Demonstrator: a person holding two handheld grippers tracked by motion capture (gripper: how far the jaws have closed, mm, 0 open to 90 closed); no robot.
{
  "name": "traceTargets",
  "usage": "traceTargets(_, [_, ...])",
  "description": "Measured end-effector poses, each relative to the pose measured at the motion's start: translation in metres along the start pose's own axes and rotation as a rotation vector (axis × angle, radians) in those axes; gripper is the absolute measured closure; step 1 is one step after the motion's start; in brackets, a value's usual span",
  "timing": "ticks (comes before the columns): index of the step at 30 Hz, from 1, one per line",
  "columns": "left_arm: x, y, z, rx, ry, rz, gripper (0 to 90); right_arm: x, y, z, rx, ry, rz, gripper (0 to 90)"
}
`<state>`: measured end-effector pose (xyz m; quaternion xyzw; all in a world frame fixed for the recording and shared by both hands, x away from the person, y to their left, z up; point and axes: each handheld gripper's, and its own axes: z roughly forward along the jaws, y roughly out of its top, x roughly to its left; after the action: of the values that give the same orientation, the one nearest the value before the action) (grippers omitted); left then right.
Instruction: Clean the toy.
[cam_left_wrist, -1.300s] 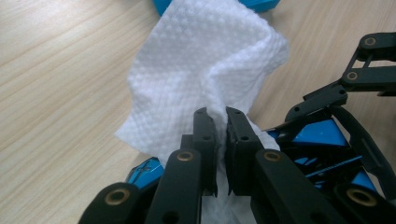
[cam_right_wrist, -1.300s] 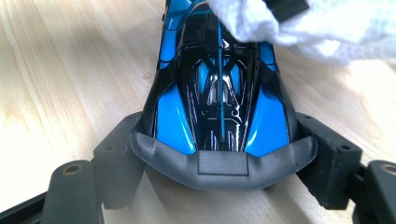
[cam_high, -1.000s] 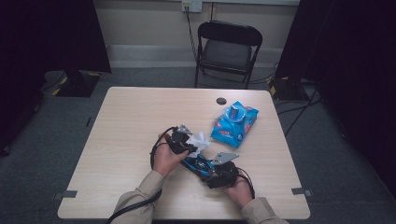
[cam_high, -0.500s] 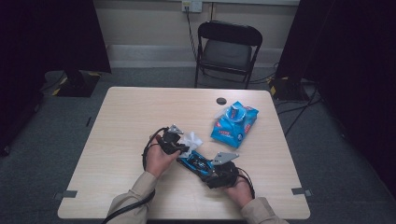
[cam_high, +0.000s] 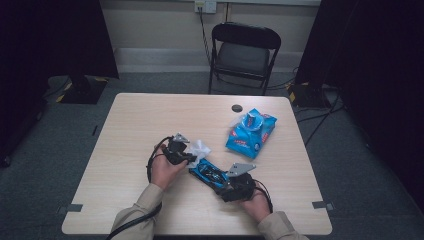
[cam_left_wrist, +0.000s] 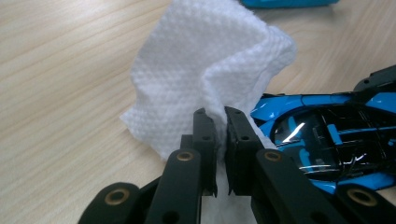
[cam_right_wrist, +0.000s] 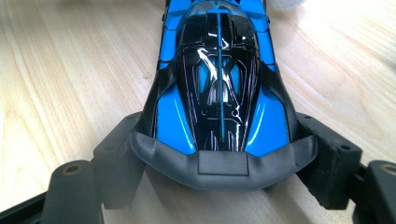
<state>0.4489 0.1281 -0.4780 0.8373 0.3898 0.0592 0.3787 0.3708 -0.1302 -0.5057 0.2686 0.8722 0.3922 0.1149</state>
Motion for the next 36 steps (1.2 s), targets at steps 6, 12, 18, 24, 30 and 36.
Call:
traceTargets(6, [0.003,-0.002,-0.001,-0.002,0.005,-0.007,84.3,0.000,0.000,0.000,0.000,0.000,0.000,24.6])
traceTargets(12, [0.005,-0.003,-0.001,0.005,0.011,-0.012,84.4,0.000,0.000,0.000,0.000,0.000,0.000,24.5])
traceTargets(18, [0.009,-0.006,0.000,0.041,0.040,-0.020,84.3,0.000,0.000,0.000,0.000,0.000,0.000,24.5])
traceTargets(24, [0.019,-0.014,-0.005,0.042,0.053,-0.051,84.4,0.000,0.000,0.000,0.000,0.000,0.000,24.5])
traceTargets(30, [0.027,-0.018,-0.021,0.036,0.084,-0.064,84.4,0.000,0.000,0.000,0.000,0.000,0.000,24.5])
traceTargets(36, [0.024,-0.014,-0.040,0.013,0.087,-0.056,84.4,0.000,0.000,0.000,0.000,0.000,0.000,24.5])
